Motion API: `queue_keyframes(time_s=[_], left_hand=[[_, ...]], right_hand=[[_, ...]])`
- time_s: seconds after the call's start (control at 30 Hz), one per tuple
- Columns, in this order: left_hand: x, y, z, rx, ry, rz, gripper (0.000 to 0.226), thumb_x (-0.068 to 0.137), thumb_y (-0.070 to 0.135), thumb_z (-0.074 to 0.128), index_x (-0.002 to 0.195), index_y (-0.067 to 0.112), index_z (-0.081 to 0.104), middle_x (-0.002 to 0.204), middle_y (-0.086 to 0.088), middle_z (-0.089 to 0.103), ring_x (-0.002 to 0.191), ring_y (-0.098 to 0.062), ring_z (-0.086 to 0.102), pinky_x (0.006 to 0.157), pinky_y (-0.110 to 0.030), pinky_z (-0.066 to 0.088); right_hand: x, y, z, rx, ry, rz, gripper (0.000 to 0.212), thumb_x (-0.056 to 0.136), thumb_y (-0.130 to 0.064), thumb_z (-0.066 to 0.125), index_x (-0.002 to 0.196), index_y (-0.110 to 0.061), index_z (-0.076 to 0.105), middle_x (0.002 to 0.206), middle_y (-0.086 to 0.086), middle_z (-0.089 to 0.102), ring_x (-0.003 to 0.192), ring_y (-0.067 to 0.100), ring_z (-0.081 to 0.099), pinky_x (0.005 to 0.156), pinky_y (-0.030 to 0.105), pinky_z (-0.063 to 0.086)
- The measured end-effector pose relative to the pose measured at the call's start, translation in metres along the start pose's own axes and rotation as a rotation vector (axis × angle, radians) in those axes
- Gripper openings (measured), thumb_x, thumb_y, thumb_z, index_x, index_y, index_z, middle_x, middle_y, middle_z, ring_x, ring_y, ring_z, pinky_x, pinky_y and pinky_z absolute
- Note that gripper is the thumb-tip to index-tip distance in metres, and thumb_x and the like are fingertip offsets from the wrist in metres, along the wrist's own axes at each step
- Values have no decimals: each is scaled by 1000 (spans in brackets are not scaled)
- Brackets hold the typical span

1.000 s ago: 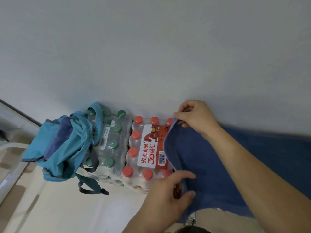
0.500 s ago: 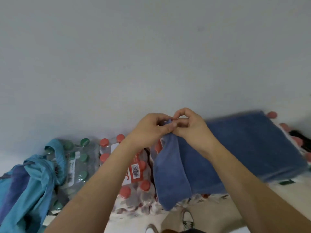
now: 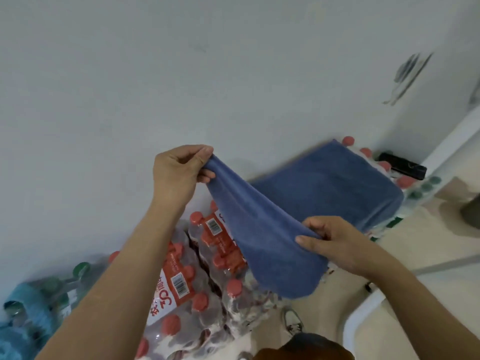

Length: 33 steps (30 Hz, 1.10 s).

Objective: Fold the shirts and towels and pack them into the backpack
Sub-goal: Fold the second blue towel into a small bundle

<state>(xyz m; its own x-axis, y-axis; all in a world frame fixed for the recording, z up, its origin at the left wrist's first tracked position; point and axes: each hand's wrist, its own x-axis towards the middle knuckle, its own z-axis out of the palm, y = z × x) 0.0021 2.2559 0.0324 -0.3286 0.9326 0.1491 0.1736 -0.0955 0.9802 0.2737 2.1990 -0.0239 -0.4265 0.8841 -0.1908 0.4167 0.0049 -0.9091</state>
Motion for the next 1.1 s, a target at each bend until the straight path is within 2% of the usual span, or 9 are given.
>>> queue_keyframes(time_s=[0.07,0.2,0.33,0.53,0.77,0.87,0.93,1.0,1.1], left_hand=[[6,-2,11,-32,-61,-4,9,89,4,62,93,8,69,60,6,69,53,-10,64,58,-19,55],[15,-4,47,41,-179,60,24,88,-10,56,93,10,68,66,15,71,68,-3,67,70,-17,56],[27,-5,100,127,-174,132,27,87,-3,60,82,22,69,71,14,70,70,-5,67,73,-20,55],[57,-13,202,174,-226,161,22,91,5,59,85,25,66,77,6,69,70,-13,69,75,-27,56],[77,-73,298,573,-450,138,11,90,20,59,91,22,70,87,4,72,84,-17,66,84,-30,50],[81,-89,313,621,-476,60,13,90,22,57,85,31,66,83,9,70,80,-13,63,77,-20,45],[84,-94,318,666,-487,38,17,90,23,56,80,36,60,77,16,64,77,-9,60,68,-9,35],[85,-96,321,673,-474,12,18,90,22,58,79,36,61,77,18,63,76,-6,58,67,-9,33],[86,-103,324,686,-456,-8,12,89,22,60,90,26,71,91,9,72,85,-10,63,76,-16,41]], right_hand=[[-15,9,-22,-33,109,31,33,86,-36,62,70,-7,60,63,14,54,57,26,50,58,25,39],[-33,26,-66,-46,334,99,32,90,-29,58,59,-26,65,56,-7,62,53,9,56,51,12,41],[-34,45,-106,-82,411,112,29,92,-19,58,67,-15,70,57,-11,64,53,1,57,54,8,40],[-23,90,-172,-191,397,235,37,90,-29,61,54,-23,62,48,-5,53,46,3,46,54,18,38],[22,131,-225,-749,109,624,35,90,-27,51,56,-23,49,58,-6,51,57,10,50,56,25,39],[52,127,-236,-768,247,472,27,89,-24,48,62,-19,51,63,-2,53,61,15,51,54,27,37],[83,122,-238,-581,347,316,24,88,-22,49,67,-16,57,66,1,59,66,19,55,57,29,40],[123,120,-238,-399,376,234,18,90,-23,52,77,-16,63,73,1,64,72,20,58,63,32,45],[182,127,-235,-420,313,201,16,93,-30,53,90,-14,56,78,0,56,77,23,53,63,30,36]])
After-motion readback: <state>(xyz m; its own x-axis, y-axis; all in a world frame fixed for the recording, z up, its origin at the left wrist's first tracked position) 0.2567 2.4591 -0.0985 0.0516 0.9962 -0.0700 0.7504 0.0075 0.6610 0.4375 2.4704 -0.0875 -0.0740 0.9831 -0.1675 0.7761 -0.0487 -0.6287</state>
